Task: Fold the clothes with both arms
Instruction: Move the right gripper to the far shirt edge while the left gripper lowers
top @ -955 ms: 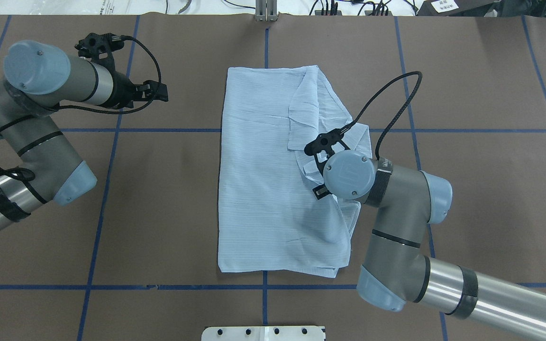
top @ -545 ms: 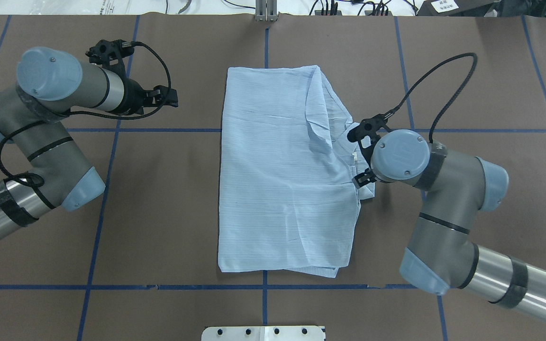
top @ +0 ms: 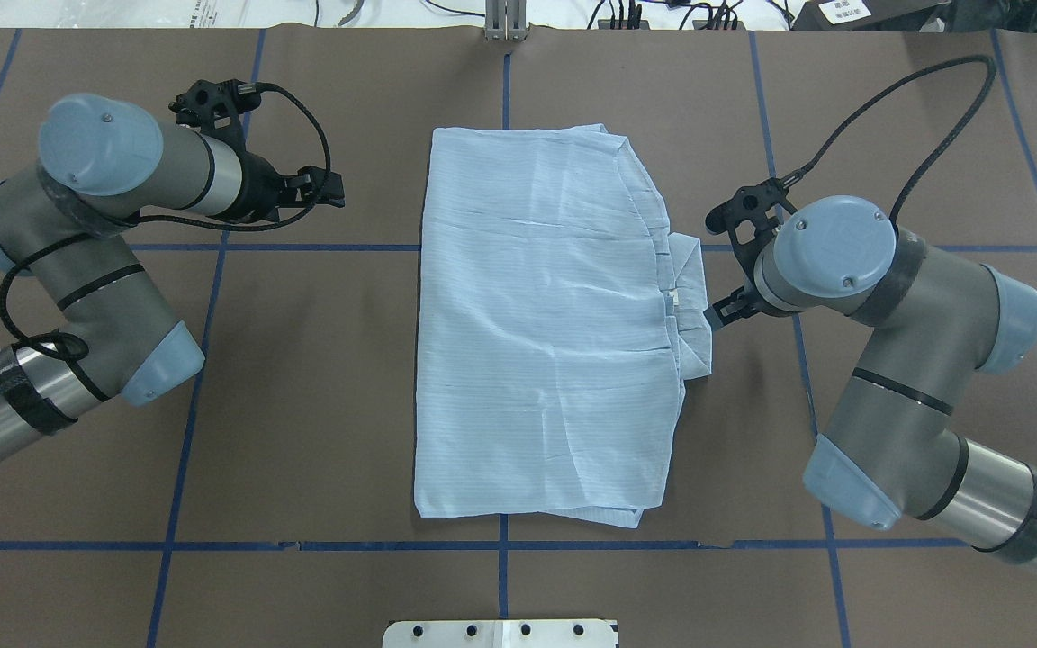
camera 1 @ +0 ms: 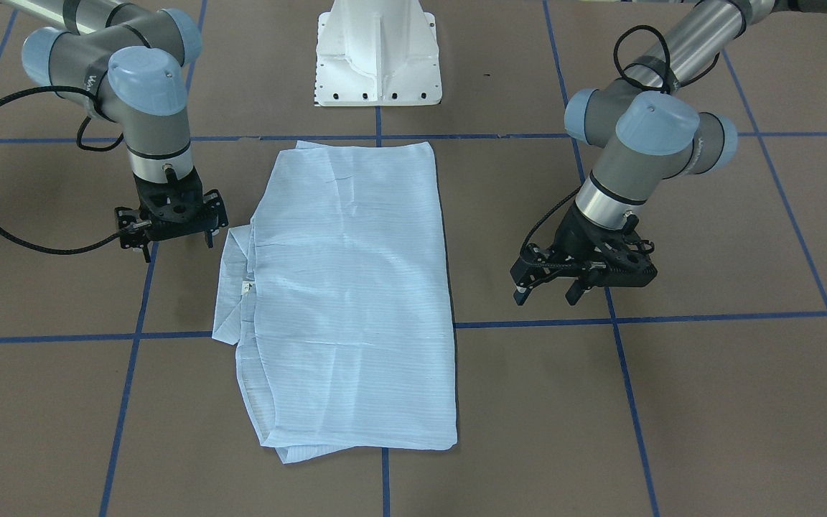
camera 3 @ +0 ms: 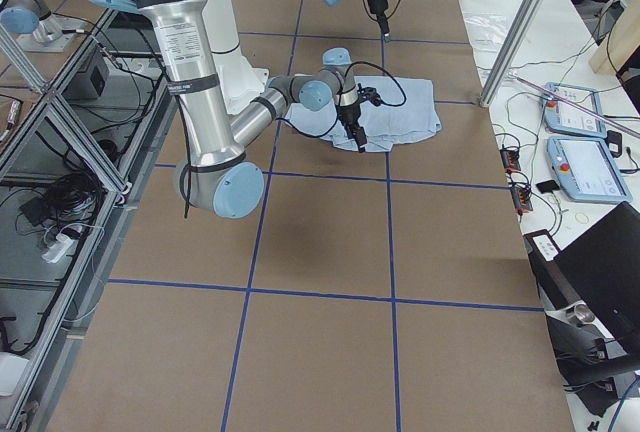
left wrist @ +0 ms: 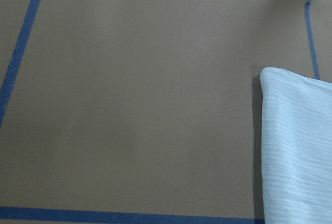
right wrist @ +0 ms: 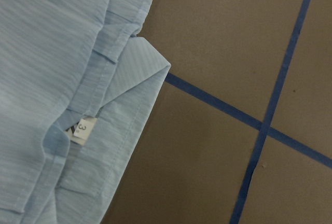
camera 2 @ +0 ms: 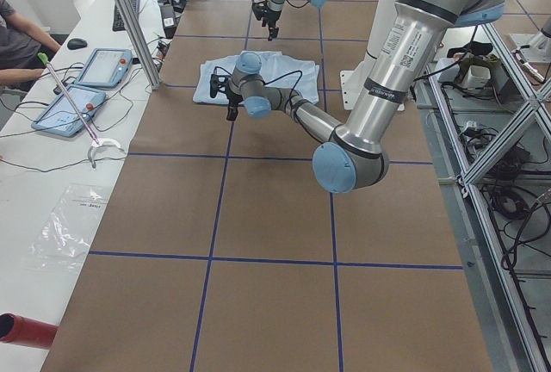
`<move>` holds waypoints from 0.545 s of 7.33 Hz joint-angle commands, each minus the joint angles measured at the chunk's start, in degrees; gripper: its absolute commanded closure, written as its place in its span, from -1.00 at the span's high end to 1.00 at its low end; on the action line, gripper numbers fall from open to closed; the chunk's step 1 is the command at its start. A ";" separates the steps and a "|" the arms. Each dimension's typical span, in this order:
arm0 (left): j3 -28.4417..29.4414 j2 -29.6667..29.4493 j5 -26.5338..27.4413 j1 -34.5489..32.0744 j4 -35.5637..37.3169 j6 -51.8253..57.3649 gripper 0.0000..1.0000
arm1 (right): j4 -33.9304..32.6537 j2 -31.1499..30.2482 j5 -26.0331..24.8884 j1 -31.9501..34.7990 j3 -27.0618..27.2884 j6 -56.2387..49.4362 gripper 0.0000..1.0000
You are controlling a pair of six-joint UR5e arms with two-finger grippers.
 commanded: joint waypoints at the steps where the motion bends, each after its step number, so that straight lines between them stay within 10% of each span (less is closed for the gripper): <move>1: -1.39 -0.03 -2.09 1.02 0.35 -1.03 1.00 | -0.01 0.97 3.37 1.01 2.12 0.15 1.00; 4: -10.15 0.67 -4.22 7.43 3.14 -14.11 1.00 | -0.01 -0.79 10.31 -0.29 7.14 12.21 1.00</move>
